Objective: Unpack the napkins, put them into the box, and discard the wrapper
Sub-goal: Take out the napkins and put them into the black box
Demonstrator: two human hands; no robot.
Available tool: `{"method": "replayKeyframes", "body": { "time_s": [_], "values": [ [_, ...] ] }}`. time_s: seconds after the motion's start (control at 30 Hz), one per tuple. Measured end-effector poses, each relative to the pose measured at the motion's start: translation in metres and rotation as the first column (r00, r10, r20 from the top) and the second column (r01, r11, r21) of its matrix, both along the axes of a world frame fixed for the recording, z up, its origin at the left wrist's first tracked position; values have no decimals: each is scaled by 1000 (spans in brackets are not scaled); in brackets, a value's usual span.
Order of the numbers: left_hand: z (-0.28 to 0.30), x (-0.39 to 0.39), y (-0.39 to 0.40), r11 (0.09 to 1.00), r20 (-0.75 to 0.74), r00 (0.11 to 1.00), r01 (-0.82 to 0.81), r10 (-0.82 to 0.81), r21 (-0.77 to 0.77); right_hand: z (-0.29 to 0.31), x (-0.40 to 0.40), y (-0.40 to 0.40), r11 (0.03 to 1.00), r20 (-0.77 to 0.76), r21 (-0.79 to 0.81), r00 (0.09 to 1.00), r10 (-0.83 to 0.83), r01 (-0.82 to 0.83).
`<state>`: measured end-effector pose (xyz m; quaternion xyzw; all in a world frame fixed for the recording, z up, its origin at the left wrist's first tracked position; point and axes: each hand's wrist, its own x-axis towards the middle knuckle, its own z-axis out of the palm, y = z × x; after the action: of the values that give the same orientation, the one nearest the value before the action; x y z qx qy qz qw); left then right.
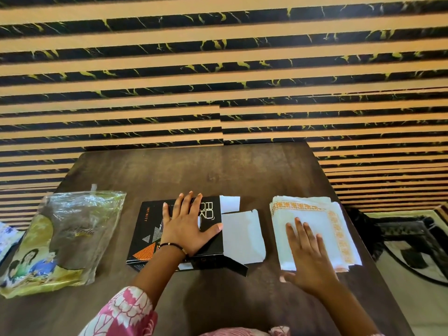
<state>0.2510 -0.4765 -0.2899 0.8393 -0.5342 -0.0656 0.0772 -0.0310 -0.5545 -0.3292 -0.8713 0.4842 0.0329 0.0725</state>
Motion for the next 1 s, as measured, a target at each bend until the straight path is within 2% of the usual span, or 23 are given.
{"method": "replayKeyframes", "body": {
  "time_s": [0.07, 0.23, 0.33, 0.5, 0.6, 0.67, 0.73, 0.77, 0.8, 0.83, 0.87, 0.93, 1.0],
  "values": [
    [1, -1, 1, 1000, -10, 1000, 0, 0, -5, -10, -5, -2, 999, -23, 36, 999, -28, 29],
    [2, -1, 2, 1000, 1, 1000, 3, -3, 0, -9, -4, -4, 999, 32, -34, 999, -18, 20],
    [3, -1, 2, 1000, -4, 1000, -1, 1, 15, -5, -5, -3, 998, 4, -64, 1000, -17, 17],
    [6, -2, 1, 999, -16, 1000, 7, -7, 40, 8, -1, -4, 1000, -3, 0, 1000, -21, 21],
    [16, -2, 0, 999, -44, 999, 17, -15, 30, 32, -2, -10, 992, 134, 58, 984, -117, 110],
    [29, -9, -2, 997, -70, 997, 33, -38, -72, 53, -2, -15, 979, 268, 118, 944, -194, 167],
    [49, -24, -4, 976, -228, 972, 5, -56, -219, 72, 0, -21, 977, 435, 130, 876, -208, 167],
    [59, -34, -6, 960, -402, 913, -52, -66, -275, 83, 2, -24, 982, 493, 84, 849, -188, 169],
    [69, -45, -9, 956, -639, 766, -132, -69, -261, 91, 5, -26, 986, 516, 19, 843, -152, 166],
    [76, -55, -11, 966, -848, 526, -181, -63, -183, 101, 9, -25, 989, 544, -34, 833, -105, 147],
    [79, -63, -14, 981, -961, 277, -182, -8, -61, 110, 14, -23, 992, 576, -69, 816, -47, 106],
    [81, -73, -17, 982, -988, -114, -150, 102, 118, 127, 24, -13, 990, 643, -131, 757, 117, -41],
    [79, -74, -20, 974, -932, -345, -153, 109, 170, 141, 33, 1, 952, 666, -224, 680, 306, -210]
  ]
}}
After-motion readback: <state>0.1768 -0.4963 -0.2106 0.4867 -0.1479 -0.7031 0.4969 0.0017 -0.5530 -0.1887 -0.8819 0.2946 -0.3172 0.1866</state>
